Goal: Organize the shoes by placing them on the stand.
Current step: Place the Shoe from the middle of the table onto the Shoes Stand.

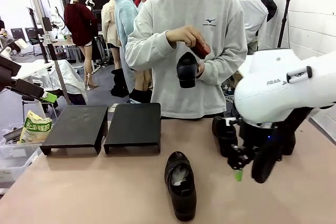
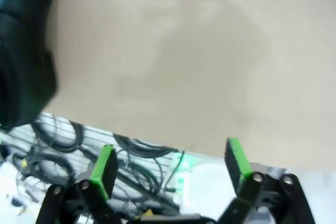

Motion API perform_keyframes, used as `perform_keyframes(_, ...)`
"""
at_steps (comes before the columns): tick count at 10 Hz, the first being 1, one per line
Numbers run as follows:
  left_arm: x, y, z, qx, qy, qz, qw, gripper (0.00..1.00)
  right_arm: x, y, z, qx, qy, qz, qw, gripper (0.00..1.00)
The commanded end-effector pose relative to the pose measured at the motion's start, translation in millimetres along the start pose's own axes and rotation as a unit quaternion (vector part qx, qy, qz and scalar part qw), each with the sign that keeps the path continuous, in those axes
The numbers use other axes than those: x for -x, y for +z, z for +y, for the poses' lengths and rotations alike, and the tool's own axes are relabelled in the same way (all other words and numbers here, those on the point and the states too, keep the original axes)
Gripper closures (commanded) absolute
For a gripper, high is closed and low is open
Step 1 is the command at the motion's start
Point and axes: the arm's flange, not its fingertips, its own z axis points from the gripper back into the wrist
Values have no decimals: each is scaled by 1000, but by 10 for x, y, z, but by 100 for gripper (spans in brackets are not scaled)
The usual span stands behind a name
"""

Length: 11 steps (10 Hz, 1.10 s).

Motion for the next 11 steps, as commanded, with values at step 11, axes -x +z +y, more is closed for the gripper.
perform_keyframes(11,273,-628,-1896,-10,71,214,974,0,-46,52,-254,-14,-6,-6,1000,0)
